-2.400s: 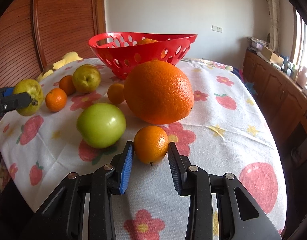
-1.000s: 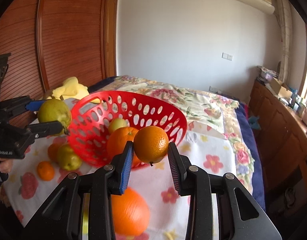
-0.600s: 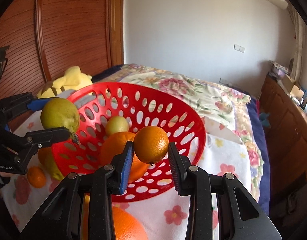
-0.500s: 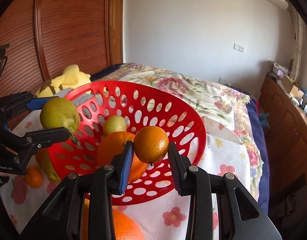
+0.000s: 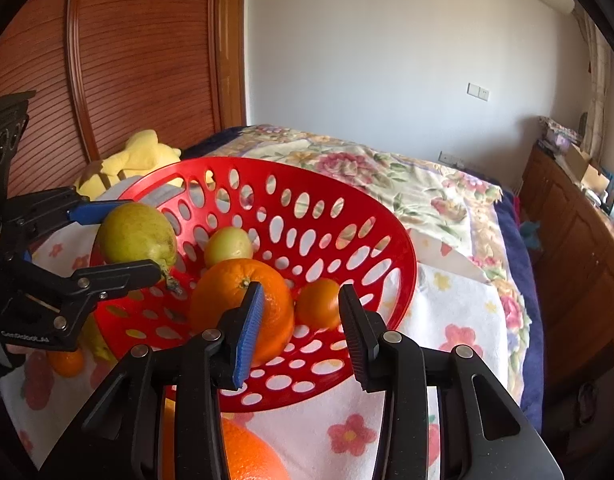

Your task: Organize fruits

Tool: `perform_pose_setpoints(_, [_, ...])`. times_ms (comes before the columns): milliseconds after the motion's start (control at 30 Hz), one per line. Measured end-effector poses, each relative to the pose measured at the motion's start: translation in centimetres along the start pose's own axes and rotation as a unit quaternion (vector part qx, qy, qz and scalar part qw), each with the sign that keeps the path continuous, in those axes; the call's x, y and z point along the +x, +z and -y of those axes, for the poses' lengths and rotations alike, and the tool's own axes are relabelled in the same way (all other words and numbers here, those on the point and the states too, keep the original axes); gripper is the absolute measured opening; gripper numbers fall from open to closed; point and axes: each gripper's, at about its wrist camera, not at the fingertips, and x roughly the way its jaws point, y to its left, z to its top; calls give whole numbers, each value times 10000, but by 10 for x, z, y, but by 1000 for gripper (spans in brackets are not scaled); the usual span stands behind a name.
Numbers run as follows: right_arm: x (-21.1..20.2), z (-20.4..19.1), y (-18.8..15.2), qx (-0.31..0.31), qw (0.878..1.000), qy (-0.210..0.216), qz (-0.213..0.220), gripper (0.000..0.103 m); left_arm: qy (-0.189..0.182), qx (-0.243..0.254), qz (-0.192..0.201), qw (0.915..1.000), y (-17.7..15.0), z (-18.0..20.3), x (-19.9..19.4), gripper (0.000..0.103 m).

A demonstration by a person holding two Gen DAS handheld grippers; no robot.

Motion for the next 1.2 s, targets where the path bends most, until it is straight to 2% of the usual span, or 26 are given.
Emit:
perform_pose_setpoints(233, [-8,-2,-4,17,9999,-12,101,40,24,-149,-121,9998,-1,-3,5,70])
perform_pose_setpoints(333, [-11,-3,-5,18,9999,-12,140,41,45,-194,85,9998,2,-4,-4,71])
perform_pose_setpoints(600, [-24,-8,-7,60,9997,-24,219,45,96,-258,268,9993,1,-8,-25,75])
perform_pose_setpoints(900, [-55,-23,-23,263,9989,-74,384,51,162,-310,344,9988,-35,-12,-60,77])
perform_pose_setpoints(1200, [-78,-45,-55,473,9982,-141,332,56,192,-431,287,9985,-80,-18,-91,77])
